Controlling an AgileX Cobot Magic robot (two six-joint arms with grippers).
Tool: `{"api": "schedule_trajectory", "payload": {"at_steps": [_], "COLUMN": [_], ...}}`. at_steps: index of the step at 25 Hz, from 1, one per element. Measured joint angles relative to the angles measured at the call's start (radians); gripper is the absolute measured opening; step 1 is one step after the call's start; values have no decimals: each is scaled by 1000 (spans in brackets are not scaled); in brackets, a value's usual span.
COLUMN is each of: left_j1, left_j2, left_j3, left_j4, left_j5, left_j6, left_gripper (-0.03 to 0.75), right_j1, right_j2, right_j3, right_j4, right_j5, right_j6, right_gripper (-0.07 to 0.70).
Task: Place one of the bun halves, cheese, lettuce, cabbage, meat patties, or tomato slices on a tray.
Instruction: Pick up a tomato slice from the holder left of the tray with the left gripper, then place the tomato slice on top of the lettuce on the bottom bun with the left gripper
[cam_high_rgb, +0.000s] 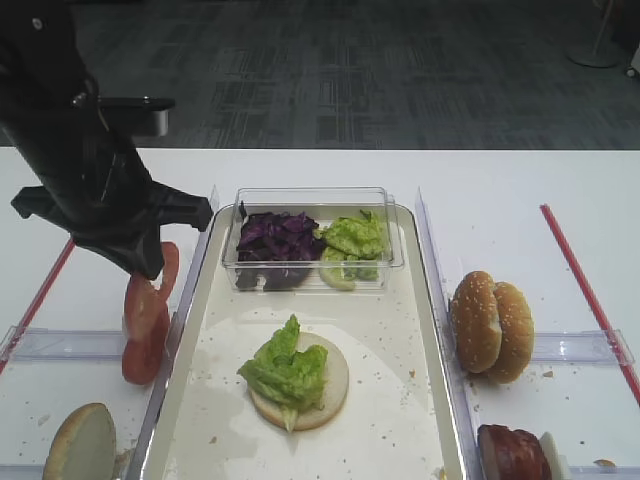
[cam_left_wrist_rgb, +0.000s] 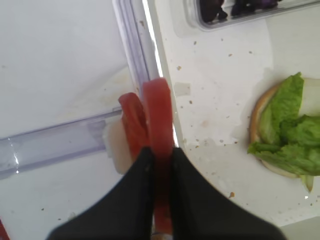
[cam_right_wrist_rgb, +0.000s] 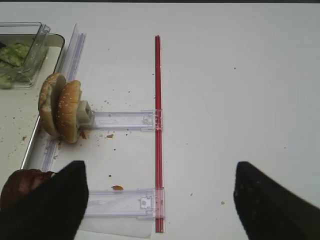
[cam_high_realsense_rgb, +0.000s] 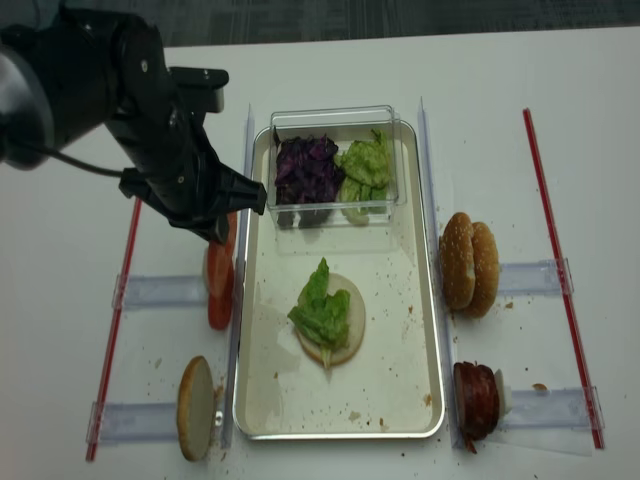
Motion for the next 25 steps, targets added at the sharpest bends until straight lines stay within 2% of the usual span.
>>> {"api": "schedule_trajectory", "payload": {"at_steps": [11,15,21,25], "left_j1": [0,0,0,0], "left_j2": [-36,-36,-36,-36], "left_j3": [-5,-5,-5,-5], "left_j4": [-8,-98,-348,-456], "left_j5": [13,38,112,156], "left_j6": [27,134,349,427], "left_gripper": [31,31,31,31], "right_j1": [0,0,0,0], "right_j2": [0,0,0,0], "right_j3": [0,0,0,0], "right_j4": [0,0,0,0], "right_j5": [0,0,0,0], "right_j6": [0,0,0,0], "right_gripper": [613,613,613,613]}}
